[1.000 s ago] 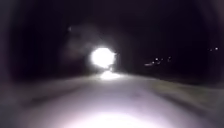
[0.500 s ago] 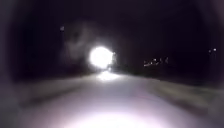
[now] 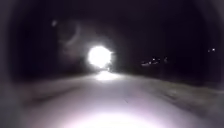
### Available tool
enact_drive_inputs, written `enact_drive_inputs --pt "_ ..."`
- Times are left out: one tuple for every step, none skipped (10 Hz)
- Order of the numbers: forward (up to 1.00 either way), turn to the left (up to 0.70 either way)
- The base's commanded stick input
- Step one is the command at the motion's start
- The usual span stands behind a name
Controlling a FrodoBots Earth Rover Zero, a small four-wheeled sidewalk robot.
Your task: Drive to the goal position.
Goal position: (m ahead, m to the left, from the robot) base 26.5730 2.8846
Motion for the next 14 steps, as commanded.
enact_drive_inputs --pt "1.00 0.00" --pt "1.00 0.00" --pt "1.00 0.00" --pt "1.00 0.00" --pt "1.00 0.00" --pt "1.00 0.00" --pt "1.00 0.00" --pt "1.00 0.00" --pt "1.00 0.00" --pt "1.00 0.00" --pt "1.00 0.00" --pt "1.00 0.00" --pt "1.00 0.00" --pt "1.00 0.00"
